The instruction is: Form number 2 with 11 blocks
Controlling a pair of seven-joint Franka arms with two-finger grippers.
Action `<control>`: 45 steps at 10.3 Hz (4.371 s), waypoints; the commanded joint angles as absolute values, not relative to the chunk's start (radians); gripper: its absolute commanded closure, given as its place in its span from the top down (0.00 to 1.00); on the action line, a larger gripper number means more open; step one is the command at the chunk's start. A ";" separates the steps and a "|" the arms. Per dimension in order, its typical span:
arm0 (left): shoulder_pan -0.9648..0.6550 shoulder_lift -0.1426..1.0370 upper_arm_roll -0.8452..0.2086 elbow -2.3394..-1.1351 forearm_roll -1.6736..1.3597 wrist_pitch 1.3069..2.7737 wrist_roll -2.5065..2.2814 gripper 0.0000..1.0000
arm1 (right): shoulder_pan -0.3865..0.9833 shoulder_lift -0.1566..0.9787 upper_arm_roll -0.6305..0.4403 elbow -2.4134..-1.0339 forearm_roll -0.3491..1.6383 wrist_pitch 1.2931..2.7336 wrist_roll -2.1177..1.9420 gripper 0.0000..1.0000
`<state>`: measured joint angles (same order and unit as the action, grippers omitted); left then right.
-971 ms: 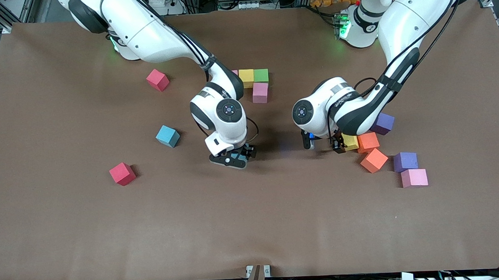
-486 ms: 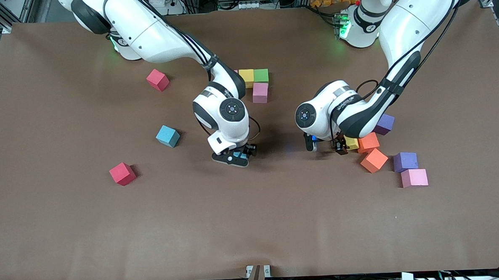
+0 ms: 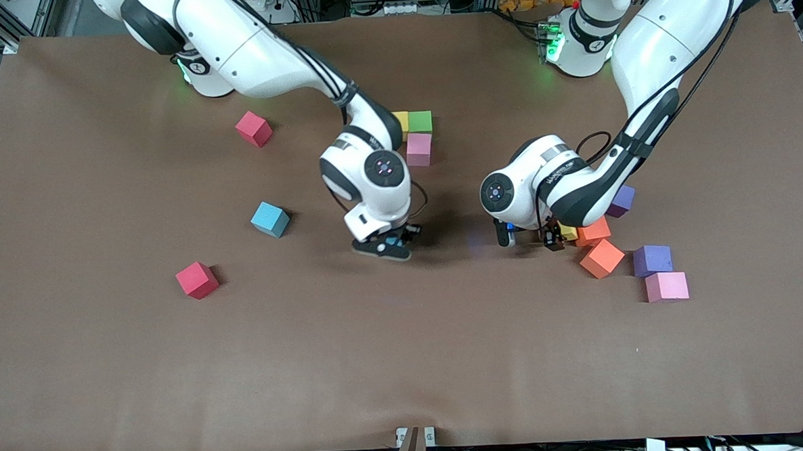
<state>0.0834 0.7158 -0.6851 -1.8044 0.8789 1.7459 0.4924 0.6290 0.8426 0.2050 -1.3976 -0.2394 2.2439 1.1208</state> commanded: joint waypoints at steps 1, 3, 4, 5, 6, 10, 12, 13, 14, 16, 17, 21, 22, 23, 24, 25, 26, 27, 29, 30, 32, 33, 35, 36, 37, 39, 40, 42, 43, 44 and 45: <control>0.083 0.729 -0.684 -1.801 0.908 1.766 0.476 1.00 | 0.634 0.835 0.293 -1.377 -0.250 2.217 1.147 0.00; 0.083 0.735 -0.683 -1.802 0.910 1.770 0.465 1.00 | 0.669 0.833 0.313 -1.379 -0.256 2.194 1.160 0.00; 0.080 0.738 -0.683 -1.802 0.910 1.770 0.459 1.00 | 0.681 0.828 0.313 -1.385 -0.261 2.171 1.161 0.00; 0.081 0.745 -0.683 -1.802 0.916 1.770 0.459 1.00 | 0.690 0.816 0.313 -1.411 -0.265 2.168 1.161 0.00; 0.083 0.747 -0.683 -1.802 0.916 1.776 0.457 1.00 | 0.690 0.798 0.313 -1.443 -0.267 2.169 1.161 0.00; 0.092 0.755 -0.678 -1.802 0.916 1.798 0.460 1.00 | 0.690 0.752 0.313 -1.512 -0.268 2.180 1.160 0.00; 0.092 0.755 -0.676 -1.804 0.917 1.798 0.460 1.00 | 0.690 0.746 0.313 -1.526 -0.268 2.181 1.160 0.00; 0.092 0.753 -0.676 -1.804 0.916 1.796 0.459 1.00 | 0.693 0.746 0.314 -1.529 -0.267 2.190 1.160 0.00; 0.092 0.750 -0.676 -1.810 0.916 1.795 0.459 1.00 | 0.698 0.746 0.313 -1.542 -0.267 2.210 1.161 0.00; 0.100 0.749 -0.676 -1.818 0.916 1.793 0.460 1.00 | 0.699 0.744 0.314 -1.569 -0.267 2.249 1.163 0.00; 0.100 0.747 -0.676 -1.818 0.916 1.793 0.460 1.00 | 0.704 0.741 0.314 -1.572 -0.267 2.250 1.163 0.00; 0.101 0.746 -0.676 -1.818 0.916 1.793 0.471 0.79 | 0.712 0.716 0.314 -1.617 -0.267 2.270 1.163 0.00; 0.101 0.746 -0.676 -1.816 0.916 1.793 0.472 0.59 | 0.712 0.715 0.314 -1.630 -0.267 2.289 1.163 0.00; 0.101 0.746 -0.676 -1.815 0.916 1.793 0.471 0.39 | 0.712 0.715 0.314 -1.635 -0.267 2.296 1.164 0.00; 0.101 0.746 -0.676 -1.810 0.916 1.793 0.471 0.27 | 0.713 0.716 0.314 -1.635 -0.267 2.299 1.164 0.00; 0.101 0.746 -0.676 -1.806 0.914 1.793 0.472 0.24 | 0.715 0.716 0.316 -1.637 -0.267 2.299 1.166 0.00; 0.101 0.746 -0.676 -1.802 0.914 1.793 0.472 0.24 | 0.721 0.716 0.314 -1.638 -0.267 2.299 1.172 0.00; 0.103 0.744 -0.676 -1.795 0.913 1.793 0.471 0.25 | 0.721 0.716 0.314 -1.638 -0.267 2.299 1.173 0.00; 0.103 0.744 -0.676 -1.761 0.901 1.793 0.474 0.24 | 0.721 0.716 0.314 -1.644 -0.268 2.302 1.173 0.00; 0.095 0.744 -0.676 -1.740 0.897 1.792 0.476 0.24 | 0.721 0.715 0.314 -1.654 -0.268 2.316 1.173 0.00; 0.095 0.738 -0.678 -1.701 0.855 1.787 0.476 0.25 | 0.721 0.715 0.314 -1.657 -0.268 2.319 1.173 0.00; 0.091 0.733 -0.678 -1.680 0.836 1.787 0.476 0.25 | 0.721 0.715 0.313 -1.658 -0.270 2.318 1.173 0.00; 0.084 0.733 -0.678 -1.635 0.793 1.786 0.474 0.25 | 0.721 0.715 0.313 -1.658 -0.281 2.318 1.173 0.00; 0.086 0.730 -0.680 -1.620 0.778 1.786 0.474 0.25 | 0.721 0.715 0.313 -1.658 -0.282 2.318 1.173 0.00; 0.086 0.723 -0.680 -1.606 0.760 1.786 0.472 0.25 | 0.721 0.715 0.313 -1.658 -0.284 2.318 1.173 0.00; 0.083 0.719 -0.681 -1.568 0.739 1.786 0.468 0.25 | 0.721 0.715 0.313 -1.658 -0.293 2.316 1.173 0.00; 0.083 0.719 -0.683 -1.553 0.739 1.786 0.468 0.25 | 0.719 0.715 0.313 -1.658 -0.296 2.315 1.173 0.00; 0.084 0.718 -0.684 -1.511 0.709 1.786 0.469 0.25 | 0.716 0.713 0.313 -1.657 -0.298 2.315 1.172 0.00; 0.084 0.718 -0.684 -1.509 0.701 1.786 0.466 0.25 | 0.715 0.709 0.314 -1.657 -0.298 2.312 1.172 0.00; 0.083 0.713 -0.684 -1.505 0.700 1.786 0.465 0.25 | 0.713 0.704 0.314 -1.657 -0.298 2.309 1.170 0.00; 0.084 0.712 -0.684 -1.505 0.699 1.786 0.465 0.25 | 0.713 0.704 0.314 -1.657 -0.298 2.309 1.170 0.00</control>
<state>0.0894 0.7330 -0.6883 -1.5032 0.7215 1.7908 0.4743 0.7228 0.7374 0.3105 -1.6197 -0.2729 2.3074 1.1470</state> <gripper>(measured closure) 0.361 0.467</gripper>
